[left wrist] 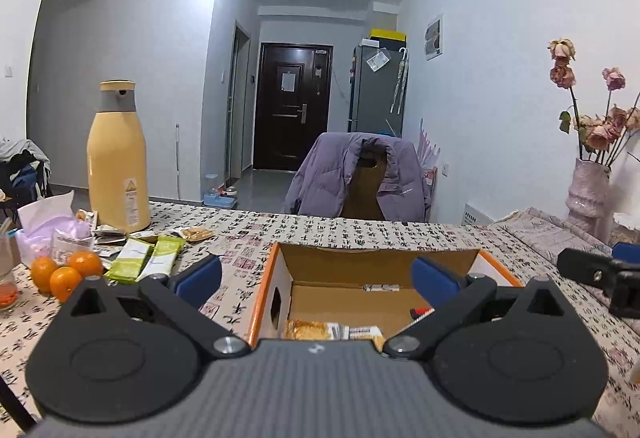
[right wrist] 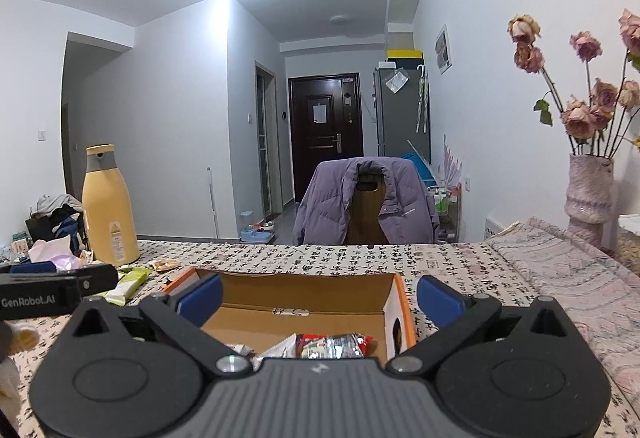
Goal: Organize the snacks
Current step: 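Withdraw both open grippers from the box back to the snack pile, then grasp a green snack bar with the right gripper while the left grasps another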
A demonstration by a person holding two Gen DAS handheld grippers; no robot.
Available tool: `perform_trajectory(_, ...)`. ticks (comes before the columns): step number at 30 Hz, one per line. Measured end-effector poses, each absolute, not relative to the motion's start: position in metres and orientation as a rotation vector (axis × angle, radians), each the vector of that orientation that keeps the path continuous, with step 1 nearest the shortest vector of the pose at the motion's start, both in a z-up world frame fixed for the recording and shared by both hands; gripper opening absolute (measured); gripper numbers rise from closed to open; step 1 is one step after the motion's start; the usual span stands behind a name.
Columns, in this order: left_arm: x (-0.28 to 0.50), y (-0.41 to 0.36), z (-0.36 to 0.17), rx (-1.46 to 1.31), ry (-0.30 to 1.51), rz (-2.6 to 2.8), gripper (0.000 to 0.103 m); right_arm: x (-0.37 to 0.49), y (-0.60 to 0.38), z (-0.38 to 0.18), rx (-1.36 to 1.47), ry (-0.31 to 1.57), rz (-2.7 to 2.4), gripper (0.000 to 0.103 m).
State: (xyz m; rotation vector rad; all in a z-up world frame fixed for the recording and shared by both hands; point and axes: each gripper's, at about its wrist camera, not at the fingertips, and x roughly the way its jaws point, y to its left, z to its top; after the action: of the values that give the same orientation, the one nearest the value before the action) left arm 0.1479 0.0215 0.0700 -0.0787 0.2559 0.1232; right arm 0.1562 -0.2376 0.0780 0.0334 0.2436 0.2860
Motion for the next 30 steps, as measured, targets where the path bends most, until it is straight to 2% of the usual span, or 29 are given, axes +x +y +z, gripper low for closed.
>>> perform_trajectory(14,0.081,0.036,0.044,-0.071,0.303,0.116,0.103,0.082,-0.25,0.053,0.003,0.296,0.274,0.103)
perform_trajectory(28,0.05,0.042,-0.002,-0.065,0.405,0.072,0.103,0.06,-0.255,-0.006,-0.053,0.486,0.218,0.103)
perform_trajectory(30,0.051,0.042,-0.005,-0.064,0.417,0.067,0.103,0.064,-0.253,-0.013,-0.056,0.516,0.198,0.1)
